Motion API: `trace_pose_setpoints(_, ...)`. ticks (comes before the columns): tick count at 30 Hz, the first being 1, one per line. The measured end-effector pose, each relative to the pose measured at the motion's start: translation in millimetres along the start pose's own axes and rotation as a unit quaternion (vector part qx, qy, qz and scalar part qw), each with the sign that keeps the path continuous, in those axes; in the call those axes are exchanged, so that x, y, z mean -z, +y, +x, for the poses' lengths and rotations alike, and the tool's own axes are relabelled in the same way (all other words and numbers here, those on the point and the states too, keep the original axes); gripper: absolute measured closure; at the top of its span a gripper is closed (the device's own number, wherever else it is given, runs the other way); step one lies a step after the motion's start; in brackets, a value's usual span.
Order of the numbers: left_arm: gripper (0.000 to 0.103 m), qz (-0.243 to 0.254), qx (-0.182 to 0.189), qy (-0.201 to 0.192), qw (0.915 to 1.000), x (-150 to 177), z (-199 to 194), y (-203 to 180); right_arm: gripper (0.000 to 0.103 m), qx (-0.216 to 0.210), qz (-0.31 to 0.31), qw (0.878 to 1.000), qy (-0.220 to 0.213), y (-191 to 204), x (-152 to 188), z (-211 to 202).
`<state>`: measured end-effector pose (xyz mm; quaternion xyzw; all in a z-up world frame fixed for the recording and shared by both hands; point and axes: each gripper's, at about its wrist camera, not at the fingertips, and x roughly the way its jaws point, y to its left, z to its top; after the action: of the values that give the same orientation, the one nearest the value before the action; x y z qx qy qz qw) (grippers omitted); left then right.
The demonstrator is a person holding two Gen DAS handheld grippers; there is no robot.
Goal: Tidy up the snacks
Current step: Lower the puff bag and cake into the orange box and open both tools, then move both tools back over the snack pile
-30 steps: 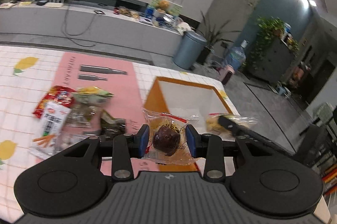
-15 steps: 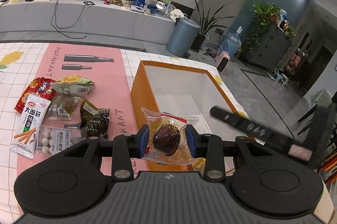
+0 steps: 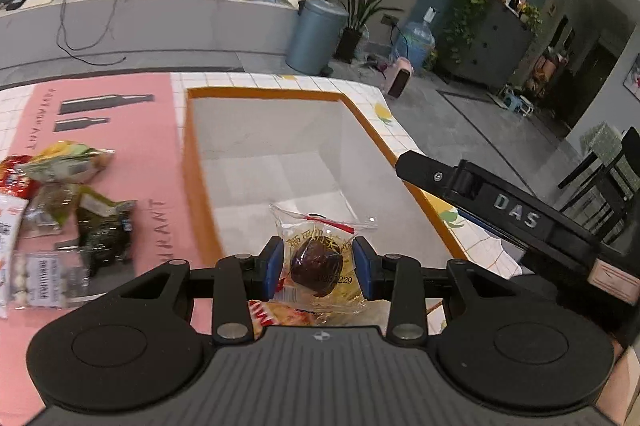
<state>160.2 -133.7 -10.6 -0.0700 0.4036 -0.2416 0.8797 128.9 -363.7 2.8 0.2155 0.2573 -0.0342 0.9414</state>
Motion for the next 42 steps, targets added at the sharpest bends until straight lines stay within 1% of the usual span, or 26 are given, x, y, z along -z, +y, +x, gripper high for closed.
trace_pose_setpoints(2, 0.061, 0.009, -0.009, 0.006, 0.9999, -0.5, 14.5, -8.6, 0.007, 0.006, 0.003, 1.000, -0.008, -5.1, -1.8, -3.4)
trace_pose_setpoints(5, 0.061, 0.023, -0.058, 0.018, 0.9979, 0.3, 37.5, -17.0, 0.007, 0.011, 0.014, 1.000, -0.014, -13.1, -6.0, -6.9)
trace_pose_setpoints(7, 0.061, 0.029, -0.077, 0.023, 0.9963, 3.2, 51.2, -19.2, 0.007, 0.009, 0.019, 1.000, -0.015, -15.5, -6.9, -7.2)
trace_pose_setpoints(10, 0.061, 0.037, -0.092, 0.029, 0.9947, 5.8, 64.1, -21.3, 0.007, 0.011, 0.013, 1.000, -0.017, -15.0, -6.7, -8.3)
trace_pose_setpoints(13, 0.061, 0.034, -0.107, 0.035, 0.9931, 8.1, 72.6, -20.9, 0.007, 0.012, -0.006, 1.000, -0.021, -8.6, -6.4, -10.5)
trace_pose_setpoints(15, 0.061, 0.049, -0.124, 0.027, 0.9907, 9.7, 73.9, -25.8, 0.007, 0.004, -0.014, 1.000, -0.026, -6.1, -7.9, -11.4)
trace_pose_setpoints(17, 0.061, 0.086, -0.150, 0.010, 0.9849, 13.7, 72.3, -34.1, 0.007, -0.001, -0.017, 0.999, -0.027, -3.9, -7.8, -12.9)
trace_pose_setpoints(19, 0.058, 0.105, -0.163, 0.004, 0.9810, 16.6, 71.3, -38.9, 0.007, 0.003, -0.015, 1.000, -0.026, -5.4, -7.0, -12.4)
trace_pose_setpoints(20, 0.057, 0.106, -0.158, 0.005, 0.9817, 17.1, 70.2, -39.3, 0.007, 0.005, -0.012, 1.000, -0.025, -6.4, -6.9, -11.9)
trace_pose_setpoints(21, 0.049, 0.101, -0.155, 0.006, 0.9827, 17.0, 69.0, -38.3, 0.007, 0.006, -0.009, 1.000, -0.024, -7.7, -7.0, -11.2)
trace_pose_setpoints(22, 0.038, 0.096, -0.148, 0.007, 0.9843, 16.6, 67.5, -37.2, 0.007, 0.007, -0.005, 1.000, -0.023, -8.7, -7.1, -11.0)
trace_pose_setpoints(24, 0.025, 0.081, -0.143, 0.001, 0.9863, 14.4, 62.2, -34.2, 0.007, 0.007, -0.002, 1.000, -0.024, -9.0, -7.9, -11.4)
trace_pose_setpoints(28, 0.024, 0.071, -0.134, -0.020, 0.9883, 9.3, 44.7, -29.9, 0.007, 0.011, -0.013, 1.000, -0.024, -4.2, -7.7, -9.1)
trace_pose_setpoints(30, 0.023, 0.072, -0.121, -0.029, 0.9897, 7.2, 31.9, -26.8, 0.007, 0.024, -0.036, 0.999, -0.025, 2.5, -5.9, -6.7)
trace_pose_setpoints(32, 0.022, 0.072, -0.115, -0.043, 0.9898, 8.3, 14.9, -22.1, 0.007, 0.029, -0.051, 0.998, -0.022, 9.3, -4.7, -3.5)
trace_pose_setpoints(36, 0.021, 0.065, -0.127, -0.069, 0.9873, 11.5, -23.3, -6.4, 0.007, 0.005, -0.060, 0.998, -0.024, 22.3, 0.2, -1.7)
trace_pose_setpoints(37, 0.021, 0.061, -0.133, -0.074, 0.9865, 12.3, -33.6, 0.2, 0.007, -0.001, -0.065, 0.997, -0.029, 26.7, 2.0, -1.9)
trace_pose_setpoints(38, 0.021, 0.058, -0.137, -0.077, 0.9860, 12.9, -40.8, 5.8, 0.007, -0.006, -0.073, 0.996, -0.044, 34.1, 4.8, -4.1)
trace_pose_setpoints(40, 0.021, 0.053, -0.144, -0.080, 0.9850, 14.0, -57.7, 19.5, 0.008, -0.013, -0.097, 0.992, -0.083, 50.2, 9.6, -12.5)
trace_pose_setpoints(42, 0.021, 0.045, -0.151, -0.083, 0.9839, 17.2, -74.6, 37.3, 0.009, -0.033, -0.112, 0.987, -0.113, 64.5, 13.2, -19.3)
